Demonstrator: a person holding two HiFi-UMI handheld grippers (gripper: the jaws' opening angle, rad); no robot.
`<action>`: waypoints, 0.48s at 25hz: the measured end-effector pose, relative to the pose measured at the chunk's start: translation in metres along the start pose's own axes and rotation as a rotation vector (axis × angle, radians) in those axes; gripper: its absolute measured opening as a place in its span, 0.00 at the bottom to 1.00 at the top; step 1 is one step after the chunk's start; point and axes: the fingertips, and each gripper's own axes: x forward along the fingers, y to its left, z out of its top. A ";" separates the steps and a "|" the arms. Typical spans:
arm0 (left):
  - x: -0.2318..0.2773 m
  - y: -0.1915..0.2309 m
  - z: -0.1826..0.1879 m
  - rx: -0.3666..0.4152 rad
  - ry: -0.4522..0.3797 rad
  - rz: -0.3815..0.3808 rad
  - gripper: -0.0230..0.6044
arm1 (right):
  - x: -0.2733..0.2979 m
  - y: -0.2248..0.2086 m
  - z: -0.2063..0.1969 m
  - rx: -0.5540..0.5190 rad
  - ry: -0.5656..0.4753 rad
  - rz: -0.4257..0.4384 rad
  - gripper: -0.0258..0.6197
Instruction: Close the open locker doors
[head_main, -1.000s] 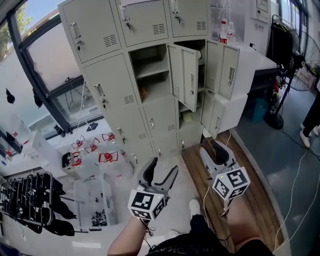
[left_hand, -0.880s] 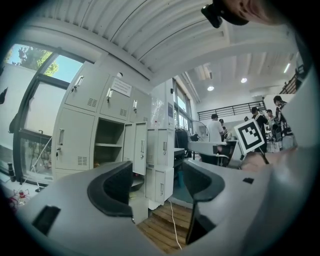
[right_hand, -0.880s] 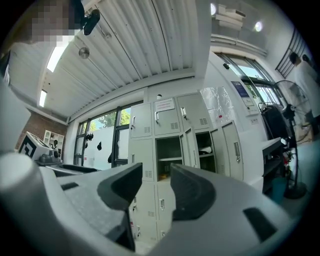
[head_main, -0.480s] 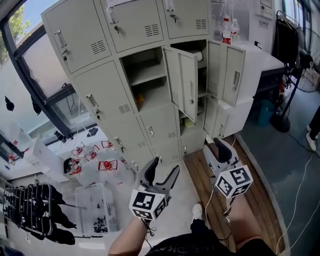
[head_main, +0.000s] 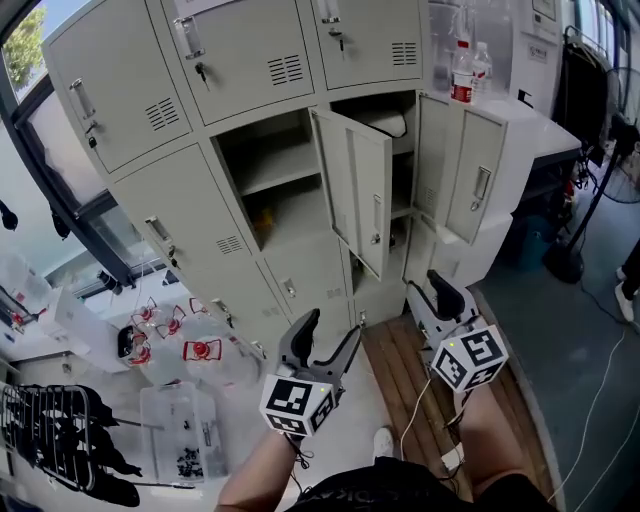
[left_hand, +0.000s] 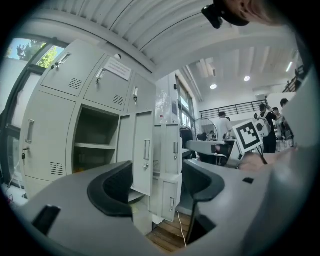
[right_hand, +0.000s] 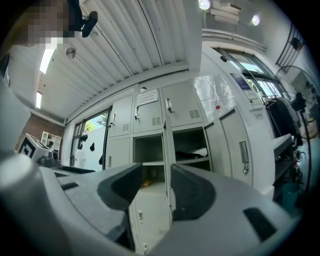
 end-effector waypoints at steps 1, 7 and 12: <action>0.011 0.001 0.000 0.000 -0.001 -0.001 0.52 | 0.006 -0.009 0.001 -0.003 -0.001 0.003 0.29; 0.070 0.002 0.002 -0.003 -0.005 0.001 0.52 | 0.031 -0.058 -0.002 0.001 0.007 0.009 0.29; 0.109 -0.001 0.004 -0.003 -0.008 0.011 0.52 | 0.044 -0.086 -0.004 0.000 0.016 0.029 0.29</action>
